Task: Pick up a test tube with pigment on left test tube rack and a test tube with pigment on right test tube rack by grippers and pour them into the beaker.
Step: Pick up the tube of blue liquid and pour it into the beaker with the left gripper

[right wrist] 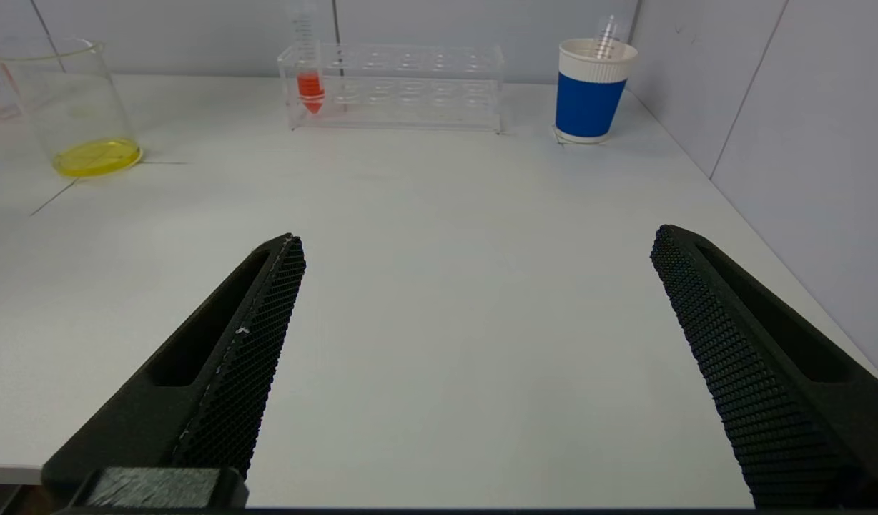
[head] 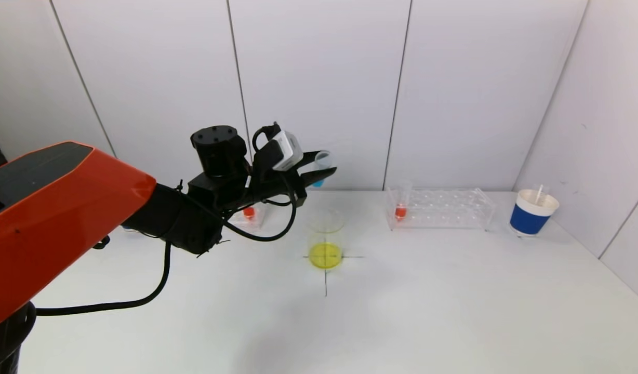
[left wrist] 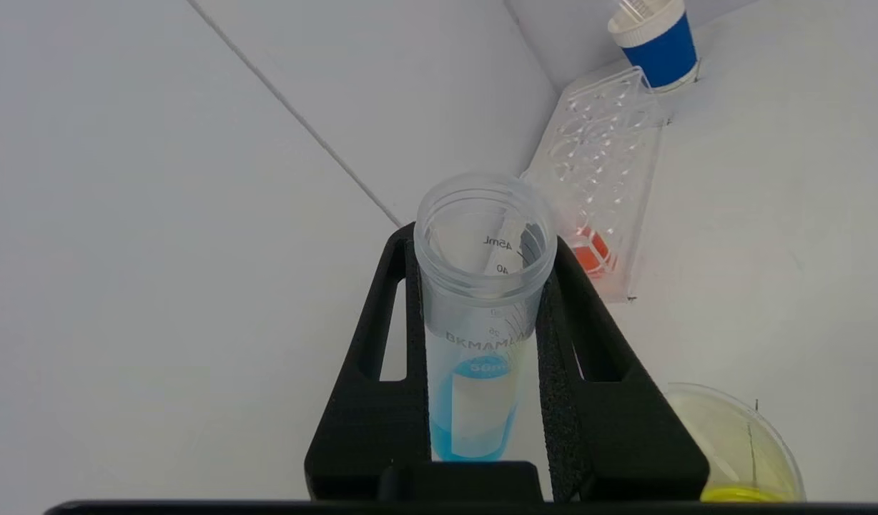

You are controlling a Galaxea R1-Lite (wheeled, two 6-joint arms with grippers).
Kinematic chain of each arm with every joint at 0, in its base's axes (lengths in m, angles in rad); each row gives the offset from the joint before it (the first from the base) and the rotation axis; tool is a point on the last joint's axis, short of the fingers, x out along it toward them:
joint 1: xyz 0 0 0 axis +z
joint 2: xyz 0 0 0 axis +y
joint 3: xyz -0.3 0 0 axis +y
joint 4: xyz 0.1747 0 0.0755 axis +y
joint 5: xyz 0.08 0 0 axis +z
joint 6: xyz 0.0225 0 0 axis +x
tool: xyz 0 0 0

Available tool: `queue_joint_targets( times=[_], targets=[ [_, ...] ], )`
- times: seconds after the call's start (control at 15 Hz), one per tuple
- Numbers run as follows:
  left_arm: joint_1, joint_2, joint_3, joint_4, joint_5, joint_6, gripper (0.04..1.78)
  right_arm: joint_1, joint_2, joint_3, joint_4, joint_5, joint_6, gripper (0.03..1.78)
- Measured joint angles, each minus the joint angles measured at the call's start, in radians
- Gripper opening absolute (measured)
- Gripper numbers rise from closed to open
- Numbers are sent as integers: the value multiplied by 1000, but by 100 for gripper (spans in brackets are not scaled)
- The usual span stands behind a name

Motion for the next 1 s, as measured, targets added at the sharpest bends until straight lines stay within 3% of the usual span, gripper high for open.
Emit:
queue_joint_targets(
  times=[0.4, 0.73, 1.0],
  targets=[
    [29, 0, 26, 60, -118, 183, 44, 0, 0, 0, 0, 0, 0, 176],
    [55, -6, 23, 175, -145, 374, 44, 0, 0, 0, 0, 0, 0, 176],
    [60, -6, 17, 184, -144, 466, 44, 0, 0, 0, 0, 1, 0, 176]
  ],
)
